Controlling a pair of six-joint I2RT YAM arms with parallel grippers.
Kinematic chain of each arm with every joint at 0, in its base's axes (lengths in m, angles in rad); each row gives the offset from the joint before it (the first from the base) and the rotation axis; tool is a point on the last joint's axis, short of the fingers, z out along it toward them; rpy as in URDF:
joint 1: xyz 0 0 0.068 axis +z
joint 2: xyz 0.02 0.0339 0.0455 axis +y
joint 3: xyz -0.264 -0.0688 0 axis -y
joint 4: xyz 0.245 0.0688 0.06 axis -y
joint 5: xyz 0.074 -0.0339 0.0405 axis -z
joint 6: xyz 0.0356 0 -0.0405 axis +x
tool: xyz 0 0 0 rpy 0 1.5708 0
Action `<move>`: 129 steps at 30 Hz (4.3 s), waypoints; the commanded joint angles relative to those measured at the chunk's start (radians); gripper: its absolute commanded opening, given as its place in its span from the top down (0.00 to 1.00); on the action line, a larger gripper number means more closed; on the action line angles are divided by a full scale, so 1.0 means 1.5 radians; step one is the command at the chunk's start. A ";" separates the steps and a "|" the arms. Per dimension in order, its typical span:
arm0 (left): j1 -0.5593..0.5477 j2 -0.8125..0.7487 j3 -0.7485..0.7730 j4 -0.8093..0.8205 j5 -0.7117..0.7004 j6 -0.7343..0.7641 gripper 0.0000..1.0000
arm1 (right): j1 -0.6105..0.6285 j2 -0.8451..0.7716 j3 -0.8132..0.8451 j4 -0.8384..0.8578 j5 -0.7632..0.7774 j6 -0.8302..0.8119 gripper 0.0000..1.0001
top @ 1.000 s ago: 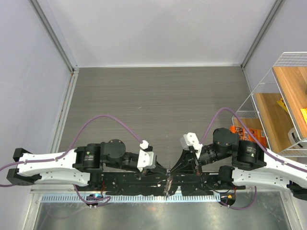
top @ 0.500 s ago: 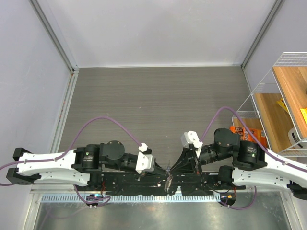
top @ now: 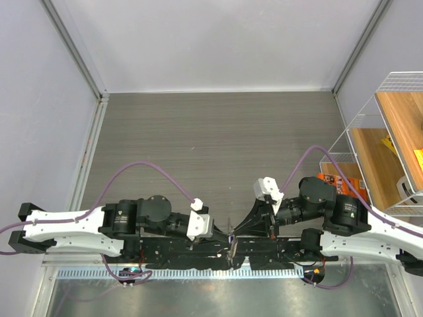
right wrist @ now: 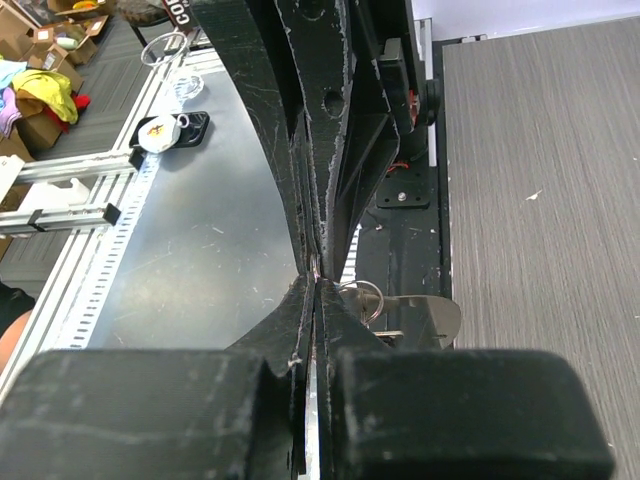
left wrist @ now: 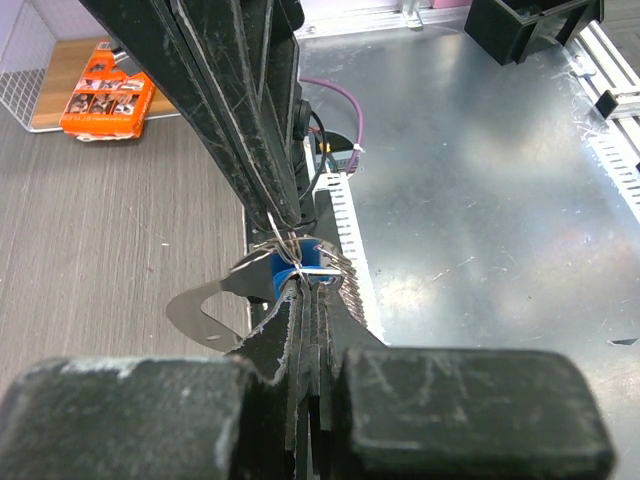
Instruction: Put the keys on the keyring
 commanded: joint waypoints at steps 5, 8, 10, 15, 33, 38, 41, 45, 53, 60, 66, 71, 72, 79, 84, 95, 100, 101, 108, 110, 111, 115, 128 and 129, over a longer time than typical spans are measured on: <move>-0.009 -0.006 0.001 0.035 0.007 0.014 1.00 | 0.001 -0.033 0.006 0.087 0.055 -0.002 0.95; -0.009 -0.004 0.003 0.036 -0.003 0.011 1.00 | 0.001 -0.044 -0.013 0.110 0.055 -0.008 0.95; -0.009 0.000 0.005 0.037 -0.011 0.007 1.00 | 0.001 -0.051 -0.022 0.128 0.052 -0.011 0.95; -0.009 0.012 0.010 0.040 -0.051 -0.002 0.79 | 0.001 -0.072 -0.051 0.188 0.043 -0.008 0.94; -0.009 -0.046 0.063 0.022 -0.146 -0.038 0.50 | 0.001 -0.138 -0.141 0.291 0.066 -0.037 0.94; -0.009 -0.050 0.064 0.052 -0.123 -0.051 0.48 | 0.001 -0.153 -0.164 0.347 0.093 -0.045 0.94; -0.009 -0.047 0.066 0.063 -0.122 -0.055 0.47 | 0.001 -0.158 -0.181 0.398 0.103 -0.051 0.95; -0.009 -0.034 0.071 0.067 -0.122 -0.062 0.47 | 0.001 -0.163 -0.213 0.470 0.104 -0.060 0.94; -0.009 -0.035 0.071 0.094 -0.129 -0.065 0.47 | 0.001 -0.146 -0.225 0.516 0.094 -0.081 0.94; -0.009 -0.032 0.069 0.110 -0.136 -0.062 0.48 | 0.001 -0.123 -0.215 0.531 0.074 -0.093 0.94; -0.009 -0.040 0.066 0.127 -0.136 -0.061 0.51 | 0.002 -0.107 -0.211 0.544 0.064 -0.098 0.94; -0.009 -0.037 0.065 0.129 -0.133 -0.063 0.58 | 0.002 -0.100 -0.209 0.550 0.057 -0.095 0.95; -0.009 -0.036 0.065 0.128 -0.132 -0.063 0.61 | 0.002 -0.099 -0.208 0.552 0.056 -0.096 0.95; -0.009 -0.032 0.066 0.124 -0.132 -0.064 0.68 | 0.002 -0.096 -0.201 0.555 0.047 -0.094 0.94; -0.009 -0.026 0.068 0.119 -0.133 -0.066 0.68 | 0.003 -0.095 -0.200 0.560 0.043 -0.094 0.95; -0.009 -0.020 0.071 0.116 -0.144 -0.064 0.73 | 0.004 -0.097 -0.198 0.561 0.033 -0.097 0.94; -0.008 -0.015 0.077 0.107 -0.146 -0.064 1.00 | 0.005 -0.104 -0.200 0.566 0.031 -0.096 0.95; -0.009 -0.014 0.076 0.108 -0.146 -0.065 1.00 | 0.006 -0.105 -0.202 0.566 0.030 -0.096 0.95; -0.008 0.004 0.093 0.081 -0.157 -0.063 1.00 | 0.006 -0.119 -0.204 0.547 0.026 -0.098 0.95; -0.009 0.009 0.097 0.073 -0.168 -0.062 1.00 | 0.005 -0.128 -0.203 0.534 0.026 -0.098 0.94; -0.009 0.010 0.099 0.068 -0.179 -0.062 1.00 | 0.006 -0.133 -0.201 0.529 0.022 -0.098 0.95; -0.009 0.017 0.110 0.043 -0.211 -0.059 1.00 | 0.005 -0.137 -0.180 0.477 0.022 -0.096 0.86; -0.009 0.089 0.218 -0.143 -0.183 -0.038 1.00 | 0.006 -0.060 0.062 0.014 0.059 -0.171 0.52; -0.009 0.099 0.229 -0.159 -0.179 -0.036 1.00 | 0.006 -0.045 0.091 -0.034 0.059 -0.173 0.52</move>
